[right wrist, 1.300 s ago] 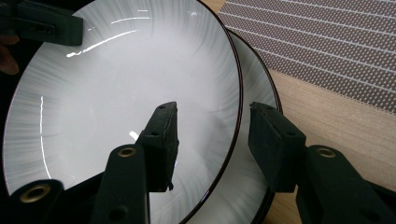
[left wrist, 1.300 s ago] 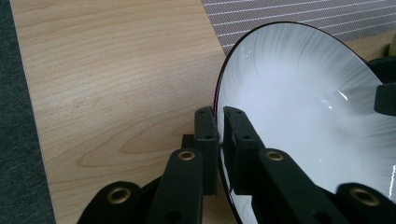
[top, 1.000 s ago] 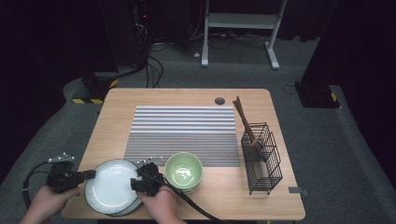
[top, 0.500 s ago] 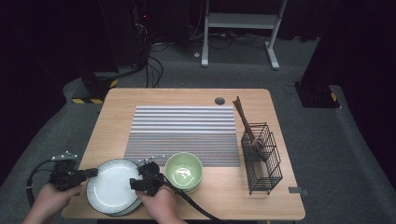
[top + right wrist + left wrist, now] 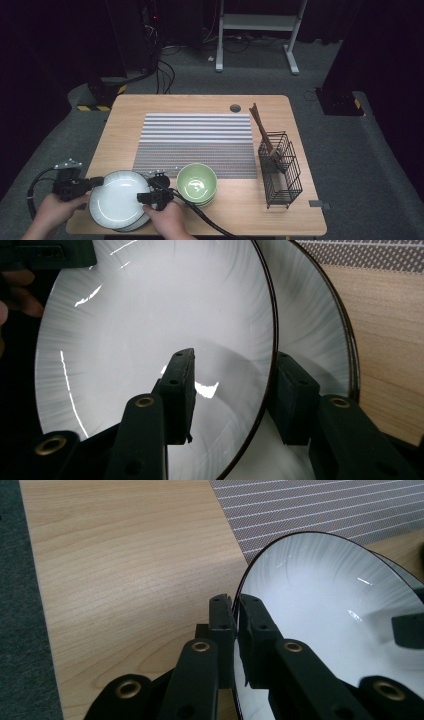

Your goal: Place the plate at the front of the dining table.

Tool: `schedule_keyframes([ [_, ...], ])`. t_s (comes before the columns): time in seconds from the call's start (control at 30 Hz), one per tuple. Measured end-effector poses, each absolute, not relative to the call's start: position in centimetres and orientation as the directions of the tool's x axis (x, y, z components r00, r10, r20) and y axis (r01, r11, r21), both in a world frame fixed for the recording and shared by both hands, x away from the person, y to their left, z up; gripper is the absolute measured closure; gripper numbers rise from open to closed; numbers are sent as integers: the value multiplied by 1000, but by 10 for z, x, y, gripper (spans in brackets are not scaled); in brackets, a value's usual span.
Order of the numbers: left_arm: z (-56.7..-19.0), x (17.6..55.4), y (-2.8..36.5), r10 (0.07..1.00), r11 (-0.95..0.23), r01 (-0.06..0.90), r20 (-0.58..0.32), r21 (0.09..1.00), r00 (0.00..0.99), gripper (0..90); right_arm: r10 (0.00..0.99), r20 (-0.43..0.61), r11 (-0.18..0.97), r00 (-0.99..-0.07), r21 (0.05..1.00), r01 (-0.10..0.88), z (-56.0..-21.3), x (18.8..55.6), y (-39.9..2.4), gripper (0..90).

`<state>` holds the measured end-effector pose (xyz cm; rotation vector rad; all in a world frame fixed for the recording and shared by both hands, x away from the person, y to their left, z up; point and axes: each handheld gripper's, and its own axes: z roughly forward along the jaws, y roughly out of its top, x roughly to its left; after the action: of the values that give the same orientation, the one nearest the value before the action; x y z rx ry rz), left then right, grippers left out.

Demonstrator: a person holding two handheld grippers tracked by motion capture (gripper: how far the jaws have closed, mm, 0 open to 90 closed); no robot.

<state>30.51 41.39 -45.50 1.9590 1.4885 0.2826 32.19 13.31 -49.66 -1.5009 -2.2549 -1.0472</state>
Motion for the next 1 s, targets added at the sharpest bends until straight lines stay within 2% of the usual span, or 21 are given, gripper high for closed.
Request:
schedule_keyframes([
  [0.17, -455, 305, 415, 917, -144, 781, -213, 608, 336, 848, 694, 546, 240, -469, 440, 866, -496, 324, 133, 542],
  [0.27, -455, 305, 416, 916, -140, 786, -224, 602, 334, 847, 670, 539, 274, -510, 458, 846, -495, 323, 134, 453],
  [0.3, -455, 305, 416, 914, -139, 787, -228, 601, 335, 847, 667, 532, 286, -521, 463, 839, -495, 322, 135, 450],
  [0.57, -453, 305, 415, 913, -163, 798, -217, 581, 344, 837, 692, 483, 300, -536, 484, 822, -495, 320, 134, 546],
  [0.6, -453, 305, 415, 912, -168, 798, -217, 578, 349, 815, 702, 462, 305, -543, 493, 814, -495, 319, 134, 588],
  [0.8, -451, 305, 416, 902, -192, 818, -230, 542, 365, 754, 713, 436, 302, -548, 514, 803, -496, 316, 133, 641],
  [1.0, -454, 308, 416, 889, -230, 846, -249, 481, 383, 692, 703, 472, 280, -532, 504, 817, -499, 318, 128, 667],
])
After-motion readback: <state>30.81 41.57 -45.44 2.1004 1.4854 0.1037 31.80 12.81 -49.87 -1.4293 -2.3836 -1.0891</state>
